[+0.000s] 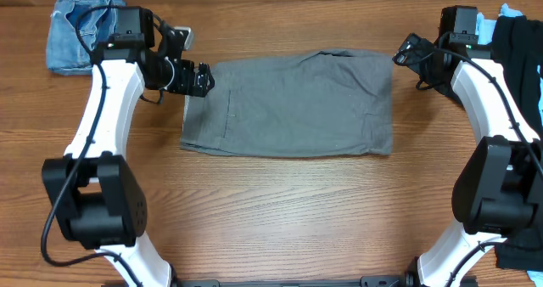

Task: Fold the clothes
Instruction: 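Reach the left gripper to the shorts' left waistband edge and grasp it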

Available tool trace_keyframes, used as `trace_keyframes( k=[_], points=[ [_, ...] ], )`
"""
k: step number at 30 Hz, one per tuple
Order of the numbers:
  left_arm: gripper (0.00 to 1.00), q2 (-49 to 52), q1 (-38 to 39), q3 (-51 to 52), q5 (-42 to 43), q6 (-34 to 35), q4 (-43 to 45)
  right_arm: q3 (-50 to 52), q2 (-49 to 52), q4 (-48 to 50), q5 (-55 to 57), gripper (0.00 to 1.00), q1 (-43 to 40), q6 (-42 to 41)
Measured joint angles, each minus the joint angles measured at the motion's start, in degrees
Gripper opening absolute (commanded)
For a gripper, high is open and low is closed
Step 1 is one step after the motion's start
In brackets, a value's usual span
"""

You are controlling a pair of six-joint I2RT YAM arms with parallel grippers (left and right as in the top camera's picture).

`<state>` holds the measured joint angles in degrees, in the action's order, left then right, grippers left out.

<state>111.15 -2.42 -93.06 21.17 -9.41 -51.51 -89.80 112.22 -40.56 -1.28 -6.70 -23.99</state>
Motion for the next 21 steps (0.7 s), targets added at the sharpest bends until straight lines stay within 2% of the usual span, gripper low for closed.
trace_keyframes(
  k=[5, 14, 21],
  points=[
    [1.00, 3.4, -2.3, -0.1, 1.4, 0.3, -0.1, 0.0, 0.0, 0.0, 0.0, 1.00, 0.0, 0.0],
    [1.00, 12.9, -8.2, -0.1, 9.8, -0.2, -2.1, 0.0, 0.0, 0.0, 0.0, 1.00, 0.0, 0.0],
    [1.00, 15.3, -8.4, -0.3, 12.8, -2.1, -3.3, 0.0, 0.0, 0.0, 0.0, 1.00, 0.0, 0.0]
  ],
)
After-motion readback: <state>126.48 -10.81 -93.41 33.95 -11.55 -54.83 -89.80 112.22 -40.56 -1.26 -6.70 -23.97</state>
